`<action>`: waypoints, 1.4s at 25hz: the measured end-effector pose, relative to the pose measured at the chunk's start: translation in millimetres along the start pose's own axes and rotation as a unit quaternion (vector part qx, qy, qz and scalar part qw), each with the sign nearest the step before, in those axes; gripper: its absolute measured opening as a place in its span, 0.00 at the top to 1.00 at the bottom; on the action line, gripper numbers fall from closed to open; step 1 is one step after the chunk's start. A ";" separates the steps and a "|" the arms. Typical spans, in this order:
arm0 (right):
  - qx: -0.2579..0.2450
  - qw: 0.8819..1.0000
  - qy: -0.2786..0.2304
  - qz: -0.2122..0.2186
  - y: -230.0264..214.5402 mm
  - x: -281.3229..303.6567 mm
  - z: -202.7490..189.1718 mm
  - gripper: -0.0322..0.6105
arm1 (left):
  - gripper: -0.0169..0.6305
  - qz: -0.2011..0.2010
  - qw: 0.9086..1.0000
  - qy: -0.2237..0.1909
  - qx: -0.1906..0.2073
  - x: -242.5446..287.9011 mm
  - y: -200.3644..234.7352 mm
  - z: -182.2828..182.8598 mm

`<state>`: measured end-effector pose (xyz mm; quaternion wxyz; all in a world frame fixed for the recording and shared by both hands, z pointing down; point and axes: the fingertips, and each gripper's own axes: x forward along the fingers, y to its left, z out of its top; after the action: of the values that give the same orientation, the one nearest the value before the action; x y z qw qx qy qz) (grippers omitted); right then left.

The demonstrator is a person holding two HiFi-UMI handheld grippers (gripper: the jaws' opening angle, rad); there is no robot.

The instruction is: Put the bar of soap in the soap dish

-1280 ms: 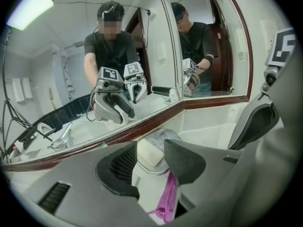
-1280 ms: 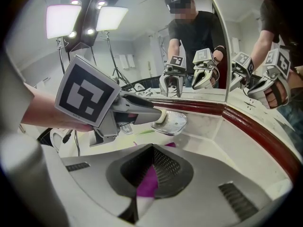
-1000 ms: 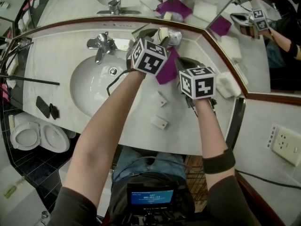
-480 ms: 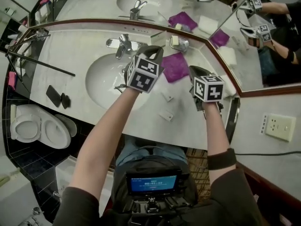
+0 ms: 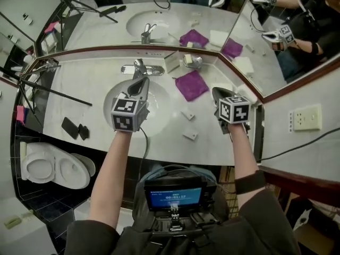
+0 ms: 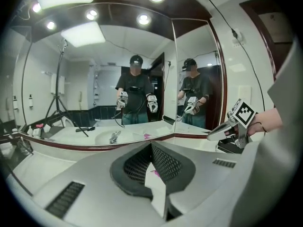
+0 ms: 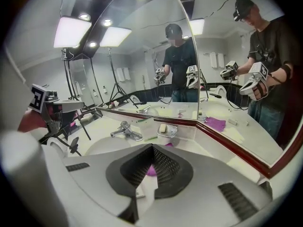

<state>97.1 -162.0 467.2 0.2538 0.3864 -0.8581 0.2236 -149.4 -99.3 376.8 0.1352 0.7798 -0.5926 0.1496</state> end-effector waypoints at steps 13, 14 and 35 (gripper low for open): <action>0.018 0.999 -0.028 -0.038 -20.8 -51.9 -9.3 0.94 | 0.97 0.034 0.999 -0.018 -0.005 -76.6 31.3 11.2; 0.019 0.999 -0.029 -0.041 -23.1 -54.1 -10.6 0.94 | 0.97 0.035 0.999 -0.019 -0.006 -79.9 32.6 11.8; 0.021 0.999 -0.033 -0.031 -22.2 -57.9 -18.7 0.94 | 0.97 0.066 0.997 -0.023 -0.028 -107.4 48.1 -10.4</action>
<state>152.5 -132.7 450.6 0.2242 0.4253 -0.8485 0.2211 -223.7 -12.9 345.6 0.1331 0.7384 -0.6494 0.1240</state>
